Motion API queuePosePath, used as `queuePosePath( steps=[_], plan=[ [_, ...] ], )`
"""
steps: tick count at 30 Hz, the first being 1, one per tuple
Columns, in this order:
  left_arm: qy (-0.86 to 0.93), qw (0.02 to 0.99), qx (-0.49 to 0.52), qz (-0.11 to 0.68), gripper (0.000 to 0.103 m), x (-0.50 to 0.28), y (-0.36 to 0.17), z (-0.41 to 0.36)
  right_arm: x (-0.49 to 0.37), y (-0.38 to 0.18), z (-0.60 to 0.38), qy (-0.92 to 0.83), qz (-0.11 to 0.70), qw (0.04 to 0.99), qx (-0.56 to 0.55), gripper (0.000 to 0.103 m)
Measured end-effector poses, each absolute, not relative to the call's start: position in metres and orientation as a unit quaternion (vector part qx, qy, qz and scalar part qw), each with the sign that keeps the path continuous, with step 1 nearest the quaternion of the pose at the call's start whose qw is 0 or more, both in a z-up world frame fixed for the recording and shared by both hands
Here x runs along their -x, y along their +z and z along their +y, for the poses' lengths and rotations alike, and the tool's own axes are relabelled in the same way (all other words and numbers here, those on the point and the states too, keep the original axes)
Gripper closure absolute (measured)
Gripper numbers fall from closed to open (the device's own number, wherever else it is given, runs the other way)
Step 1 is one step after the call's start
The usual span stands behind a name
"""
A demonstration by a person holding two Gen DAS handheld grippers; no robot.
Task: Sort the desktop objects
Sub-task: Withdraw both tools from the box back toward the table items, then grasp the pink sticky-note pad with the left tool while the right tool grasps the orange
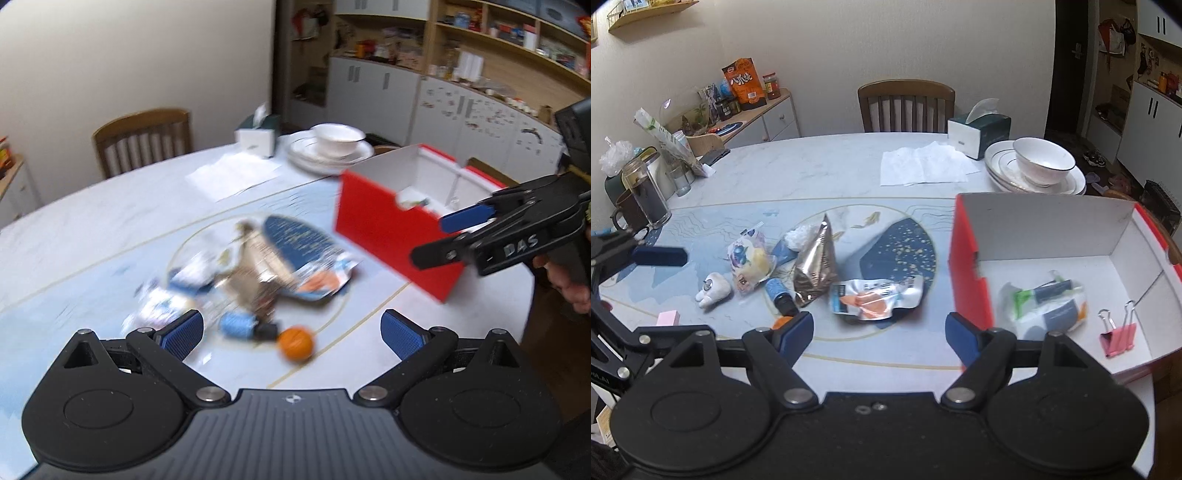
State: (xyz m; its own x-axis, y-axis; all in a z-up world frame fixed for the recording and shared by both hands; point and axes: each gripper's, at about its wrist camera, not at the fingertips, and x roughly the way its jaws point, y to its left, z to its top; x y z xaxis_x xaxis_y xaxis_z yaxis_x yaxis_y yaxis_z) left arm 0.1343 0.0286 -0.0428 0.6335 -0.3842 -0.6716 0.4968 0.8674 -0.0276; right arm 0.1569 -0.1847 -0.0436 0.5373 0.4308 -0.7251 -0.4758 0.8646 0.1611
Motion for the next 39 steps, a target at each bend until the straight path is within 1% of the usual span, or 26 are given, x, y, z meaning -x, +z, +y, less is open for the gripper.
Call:
queuePosePath(
  steps=[12, 21, 28, 34, 39],
  plan=[
    [-0.164, 0.901, -0.080, 0.394, 0.000, -0.130, -0.086, 0.111, -0.152, -0.068, -0.130, 0.268, 0.419, 0.866, 0.042, 0.025],
    [-0.117, 0.896, -0.091, 0.419, 0.000, -0.124, -0.117, 0.139, -0.155, -0.084, -0.099, 0.273, 0.422, 0.863, 0.057, 0.025],
    [-0.094, 0.894, -0.082, 0.430, 0.001, -0.125, -0.129, 0.152, -0.156, -0.098, -0.082, 0.278, 0.429, 0.857, 0.066, 0.025],
    [-0.076, 0.893, -0.062, 0.440, 0.004, -0.126, -0.135, 0.153, -0.153, -0.109, -0.069, 0.283, 0.439, 0.849, 0.075, 0.025],
    [-0.069, 0.889, -0.064, 0.448, 0.012, -0.126, -0.138, 0.150, -0.154, -0.117, -0.062, 0.283, 0.444, 0.846, 0.083, 0.026]
  ],
)
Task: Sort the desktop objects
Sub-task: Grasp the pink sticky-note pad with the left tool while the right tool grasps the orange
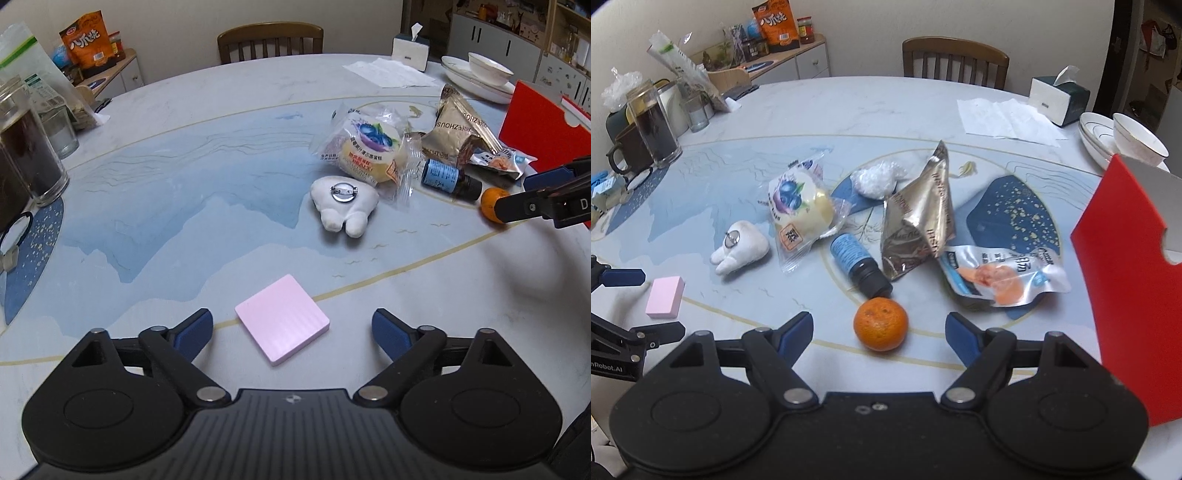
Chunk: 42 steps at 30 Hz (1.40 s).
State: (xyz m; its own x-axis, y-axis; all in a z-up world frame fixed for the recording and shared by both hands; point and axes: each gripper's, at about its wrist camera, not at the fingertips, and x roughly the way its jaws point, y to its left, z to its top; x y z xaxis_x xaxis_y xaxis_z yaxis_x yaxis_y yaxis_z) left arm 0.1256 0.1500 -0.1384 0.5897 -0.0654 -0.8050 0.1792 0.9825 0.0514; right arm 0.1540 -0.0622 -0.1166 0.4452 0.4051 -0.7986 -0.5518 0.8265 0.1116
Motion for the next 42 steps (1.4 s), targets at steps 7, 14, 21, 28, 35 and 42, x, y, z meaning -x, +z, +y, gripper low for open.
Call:
queuePosePath(
  steps=[7, 14, 21, 28, 35, 42],
  plan=[
    [-0.063, 0.887, -0.058, 0.454, 0.024, -0.127, -0.139, 0.148, -0.159, -0.125, -0.056, 0.280, 0.453, 0.842, 0.086, 0.027],
    [-0.079, 0.888, -0.057, 0.449, 0.050, -0.130, -0.136, 0.144, -0.160, -0.130, -0.054, 0.284, 0.459, 0.837, 0.089, 0.029],
    [-0.104, 0.885, -0.069, 0.448, 0.061, -0.131, -0.135, 0.134, -0.165, -0.135, -0.053, 0.285, 0.467, 0.832, 0.089, 0.045],
    [-0.113, 0.883, -0.068, 0.450, 0.062, -0.132, -0.135, 0.130, -0.167, -0.136, -0.055, 0.289, 0.469, 0.829, 0.093, 0.062],
    [-0.111, 0.883, -0.065, 0.452, 0.062, -0.134, -0.134, 0.127, -0.167, -0.135, -0.060, 0.292, 0.469, 0.828, 0.093, 0.068],
    [-0.112, 0.884, -0.059, 0.450, 0.062, -0.134, -0.129, 0.119, -0.165, -0.131, -0.072, 0.295, 0.470, 0.827, 0.090, 0.068]
  ],
)
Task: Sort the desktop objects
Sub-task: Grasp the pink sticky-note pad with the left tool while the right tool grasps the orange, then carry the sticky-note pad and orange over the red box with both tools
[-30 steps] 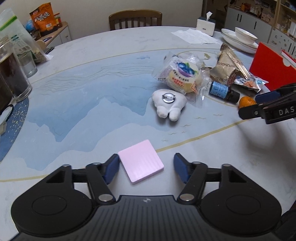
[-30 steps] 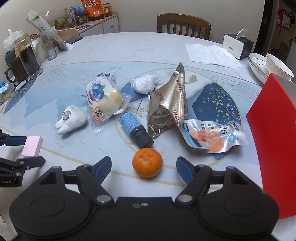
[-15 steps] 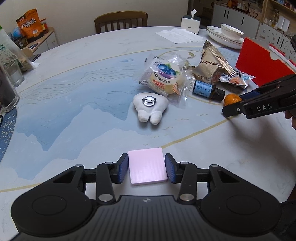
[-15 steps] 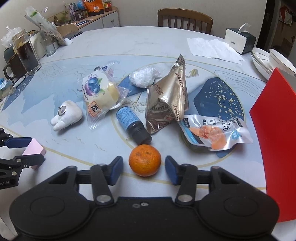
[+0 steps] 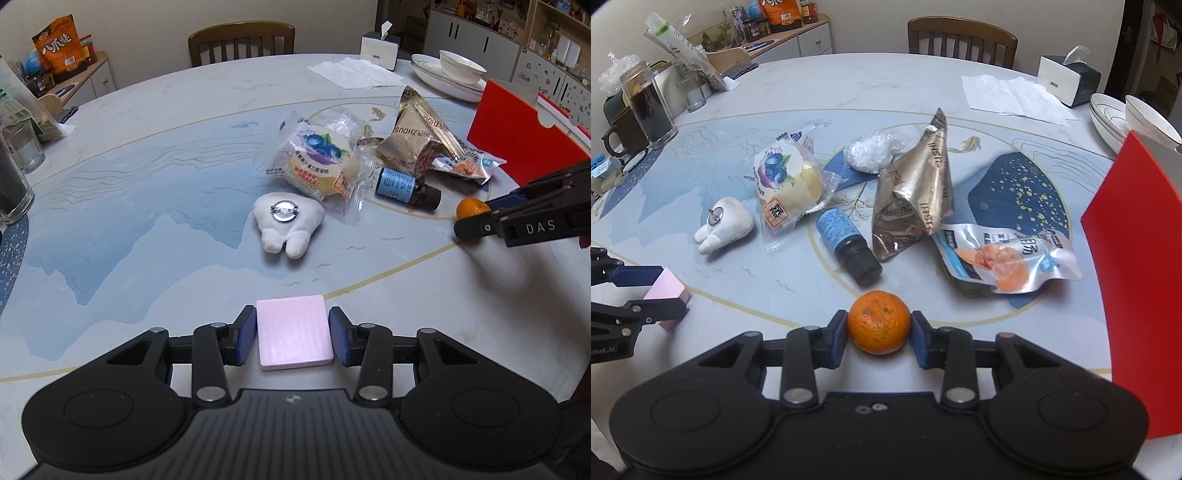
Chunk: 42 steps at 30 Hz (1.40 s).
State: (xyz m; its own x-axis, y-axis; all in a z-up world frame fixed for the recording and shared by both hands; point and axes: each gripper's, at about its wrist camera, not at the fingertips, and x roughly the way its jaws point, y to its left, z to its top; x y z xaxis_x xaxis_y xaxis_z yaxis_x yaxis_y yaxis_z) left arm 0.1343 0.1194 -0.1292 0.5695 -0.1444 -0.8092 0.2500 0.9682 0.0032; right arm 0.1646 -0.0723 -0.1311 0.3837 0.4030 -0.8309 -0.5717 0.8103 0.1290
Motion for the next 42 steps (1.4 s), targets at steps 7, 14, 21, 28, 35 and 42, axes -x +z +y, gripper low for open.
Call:
queuePosePath(
  steps=[7, 14, 21, 28, 35, 42],
  plan=[
    [-0.115, 0.887, -0.056, 0.443, 0.062, -0.135, -0.119, 0.105, -0.161, -0.122, -0.085, 0.301, 0.465, 0.829, 0.082, 0.068],
    [-0.128, 0.890, -0.055, 0.433, 0.062, -0.136, -0.107, 0.083, -0.157, -0.105, -0.103, 0.311, 0.454, 0.832, 0.075, 0.068],
    [-0.142, 0.895, -0.059, 0.420, 0.062, -0.139, -0.092, 0.055, -0.155, -0.085, -0.126, 0.319, 0.439, 0.838, 0.064, 0.068],
    [-0.154, 0.900, -0.065, 0.403, 0.062, -0.146, -0.075, 0.023, -0.159, -0.069, -0.155, 0.314, 0.424, 0.847, 0.057, 0.068],
    [-0.169, 0.904, -0.068, 0.387, 0.062, -0.154, -0.059, -0.013, -0.167, -0.052, -0.192, 0.303, 0.402, 0.863, 0.045, 0.068],
    [-0.191, 0.904, -0.084, 0.372, 0.062, -0.162, -0.050, -0.058, -0.178, -0.043, -0.233, 0.289, 0.387, 0.875, 0.035, 0.068]
  ],
)
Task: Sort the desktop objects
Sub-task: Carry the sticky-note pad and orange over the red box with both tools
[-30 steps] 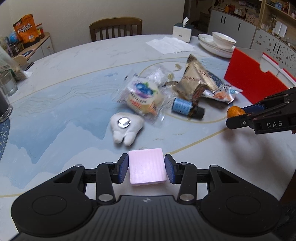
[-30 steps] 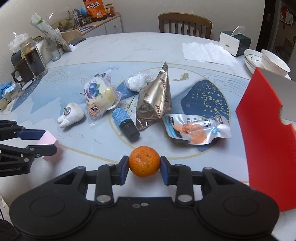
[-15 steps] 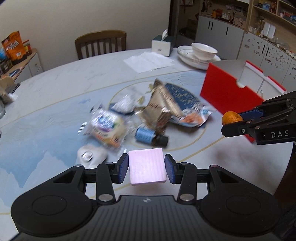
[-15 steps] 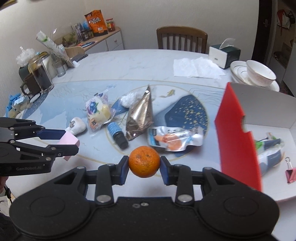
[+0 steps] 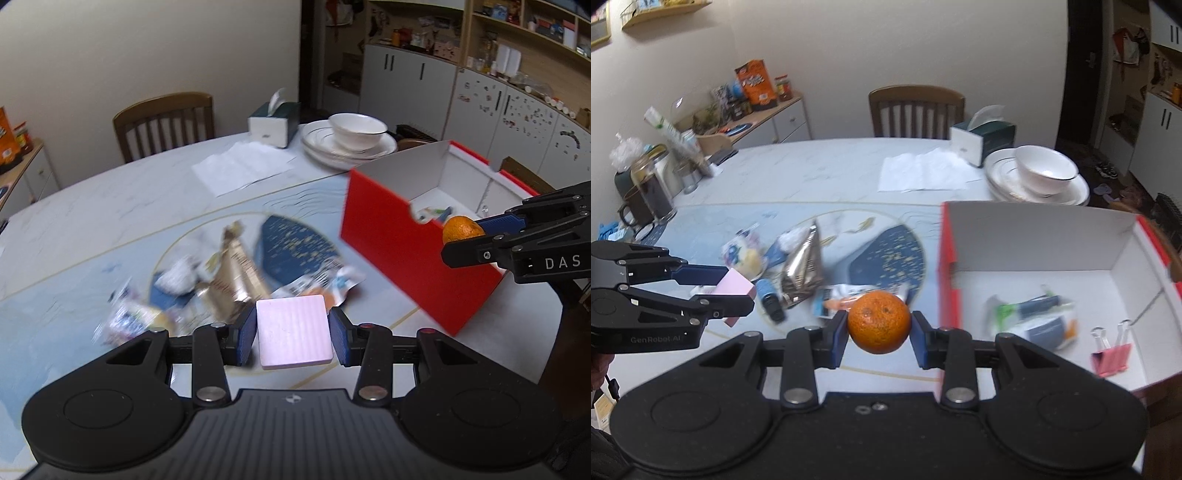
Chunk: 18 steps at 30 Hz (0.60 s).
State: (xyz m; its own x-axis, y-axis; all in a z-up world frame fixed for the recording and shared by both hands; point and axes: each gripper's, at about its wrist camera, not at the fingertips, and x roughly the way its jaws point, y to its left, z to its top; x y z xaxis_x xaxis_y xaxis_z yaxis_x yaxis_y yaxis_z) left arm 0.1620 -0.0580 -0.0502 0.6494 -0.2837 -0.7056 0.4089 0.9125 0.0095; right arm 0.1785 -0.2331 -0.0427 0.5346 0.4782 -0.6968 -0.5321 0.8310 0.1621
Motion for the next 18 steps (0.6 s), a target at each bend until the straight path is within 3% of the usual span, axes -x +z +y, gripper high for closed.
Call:
queuePosePath(
  steps=[18],
  plan=[
    [-0.256, 0.893, -0.140, 0.343, 0.062, -0.192, -0.035, -0.180, -0.218, -0.049, -0.338, 0.233, 0.377, 0.896, 0.018, 0.068]
  ],
)
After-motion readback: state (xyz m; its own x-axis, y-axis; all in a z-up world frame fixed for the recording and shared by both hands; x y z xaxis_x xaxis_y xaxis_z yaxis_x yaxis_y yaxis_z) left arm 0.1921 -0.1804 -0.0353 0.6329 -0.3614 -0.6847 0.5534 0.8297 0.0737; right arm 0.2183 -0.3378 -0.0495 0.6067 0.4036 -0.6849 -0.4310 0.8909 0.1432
